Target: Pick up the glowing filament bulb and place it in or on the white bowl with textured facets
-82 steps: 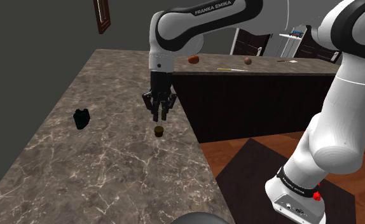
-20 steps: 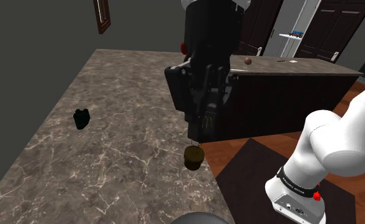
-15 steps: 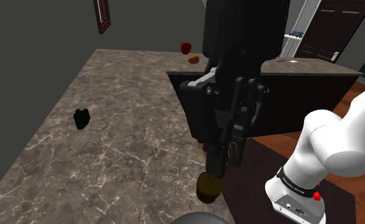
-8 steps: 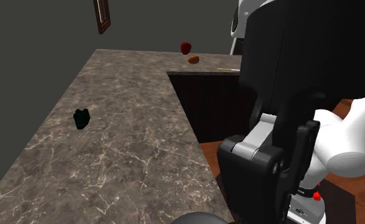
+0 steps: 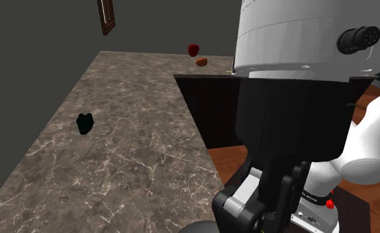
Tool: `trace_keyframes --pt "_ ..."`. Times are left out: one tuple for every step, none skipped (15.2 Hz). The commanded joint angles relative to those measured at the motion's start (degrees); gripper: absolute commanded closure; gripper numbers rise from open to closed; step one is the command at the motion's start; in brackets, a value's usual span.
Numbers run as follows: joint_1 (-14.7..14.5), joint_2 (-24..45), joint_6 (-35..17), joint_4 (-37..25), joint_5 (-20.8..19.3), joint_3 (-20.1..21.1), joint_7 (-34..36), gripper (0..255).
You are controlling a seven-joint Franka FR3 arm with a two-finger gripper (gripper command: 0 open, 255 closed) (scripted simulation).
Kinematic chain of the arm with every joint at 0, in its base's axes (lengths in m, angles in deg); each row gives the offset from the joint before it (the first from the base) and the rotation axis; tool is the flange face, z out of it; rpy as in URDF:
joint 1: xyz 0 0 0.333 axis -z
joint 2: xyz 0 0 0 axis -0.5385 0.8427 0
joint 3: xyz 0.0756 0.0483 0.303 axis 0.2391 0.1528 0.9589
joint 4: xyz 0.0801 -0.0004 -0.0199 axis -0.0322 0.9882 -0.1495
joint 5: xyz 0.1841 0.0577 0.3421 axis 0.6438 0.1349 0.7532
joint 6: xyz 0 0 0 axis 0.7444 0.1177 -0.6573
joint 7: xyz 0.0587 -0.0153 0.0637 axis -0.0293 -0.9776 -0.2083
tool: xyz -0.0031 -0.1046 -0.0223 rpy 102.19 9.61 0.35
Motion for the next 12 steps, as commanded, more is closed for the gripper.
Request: trace_keyframes --pt "-0.12 -0.24 -1.27 1.60 0.33 0.15 -0.66 255" --pt "-0.18 -0.27 -1.95 2.35 0.48 0.29 -0.95 255" --pt "-0.23 -0.28 -2.63 3.09 0.63 0.43 -1.23 255" --pt "-0.28 -0.28 -3.31 3.81 0.77 0.58 -1.51 255" --pt "-0.34 -0.27 -4.00 4.53 0.92 0.73 -1.79 255" --pt "-0.39 -0.24 -4.69 5.23 1.06 0.88 -2.06 255" --pt "-0.43 -0.20 -5.39 5.93 1.20 1.05 -2.33 255" --pt "-0.48 -0.14 -6.09 6.61 1.34 1.21 -2.60 255" --pt "-0.53 -0.07 -6.80 7.28 1.49 1.39 -2.87 255" --pt "-0.57 0.02 -7.51 7.94 1.62 1.57 -3.13 255" --pt "-0.60 0.10 -8.03 8.41 1.73 1.70 -3.32 255" --pt "-0.60 0.09 -8.02 8.42 1.73 1.70 -3.32 255"
